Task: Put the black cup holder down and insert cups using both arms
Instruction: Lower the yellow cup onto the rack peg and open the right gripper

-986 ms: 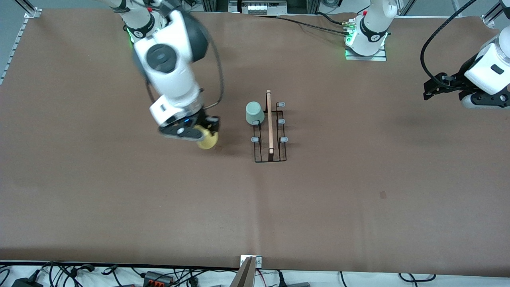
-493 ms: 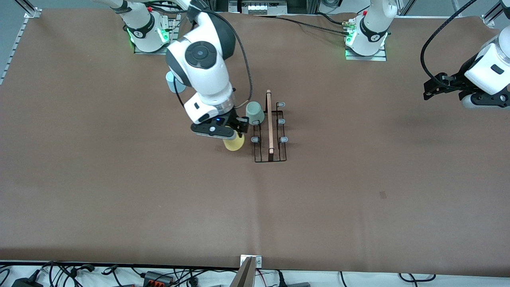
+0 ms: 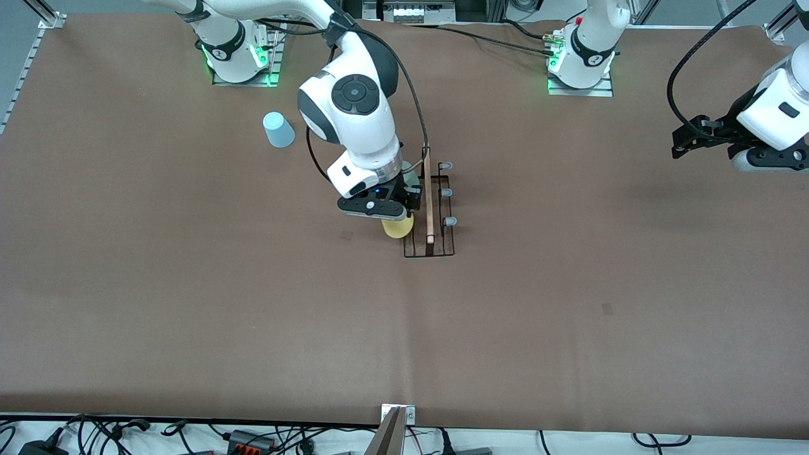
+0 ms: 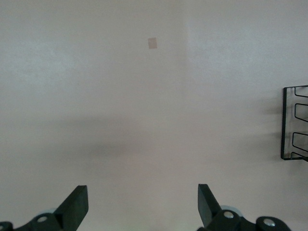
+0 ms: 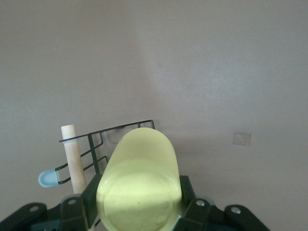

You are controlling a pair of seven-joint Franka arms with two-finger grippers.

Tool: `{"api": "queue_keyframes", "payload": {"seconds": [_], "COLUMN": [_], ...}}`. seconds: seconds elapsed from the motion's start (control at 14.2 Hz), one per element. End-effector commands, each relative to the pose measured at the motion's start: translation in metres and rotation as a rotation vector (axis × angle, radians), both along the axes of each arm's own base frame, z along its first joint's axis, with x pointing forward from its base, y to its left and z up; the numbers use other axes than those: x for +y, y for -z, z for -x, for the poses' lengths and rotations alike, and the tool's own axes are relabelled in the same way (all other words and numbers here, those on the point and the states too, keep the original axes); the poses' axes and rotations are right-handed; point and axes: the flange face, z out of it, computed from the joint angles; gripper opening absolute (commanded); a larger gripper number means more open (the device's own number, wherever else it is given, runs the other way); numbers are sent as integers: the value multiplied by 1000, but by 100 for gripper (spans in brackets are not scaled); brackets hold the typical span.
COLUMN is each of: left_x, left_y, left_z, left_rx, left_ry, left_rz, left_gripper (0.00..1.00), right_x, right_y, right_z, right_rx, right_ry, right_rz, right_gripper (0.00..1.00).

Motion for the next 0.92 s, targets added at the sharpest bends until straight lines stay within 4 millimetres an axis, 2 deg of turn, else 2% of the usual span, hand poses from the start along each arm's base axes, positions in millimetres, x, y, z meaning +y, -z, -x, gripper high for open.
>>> {"api": "queue_keyframes", "payload": {"seconds": [0.0,0.14,0.35,0.42,0.49,0.56,0.63,0.77,0.85], "left_x": [2,3,3,4,4,4,4,4,4], "left_y": [-5,-5,-5,-5,-5,-5,-5,-5,-5], "left_z": [0,0,0,0,0,0,0,0,0], "left_rx": [-6,-6,-6,-6,-6,-6,-6,-8,-8], "left_ry": [3,1,1,0,0,0,0,0,0], "left_rz": [-7,-7,-7,-5,-5,-5,-5,-5,-5], "left_gripper": [100,100,100,100,100,100,100,100,100], "right_x": [9,12,16,19,20,20,16,1,-8], "right_y": [8,16,25,27,29,29,28,14,1], "right_z": [-6,-4,-1,2,3,3,0,-12,-14], "right_rx": [-36,-33,-24,-23,-19,-19,-21,-29,-33], "right_ry": [7,1,-4,-9,-12,-12,-17,-4,-11], "right_rz": [-10,-7,-5,-2,-1,-1,1,2,17], "right_gripper": [3,4,40,47,63,86,100,100,100]}}
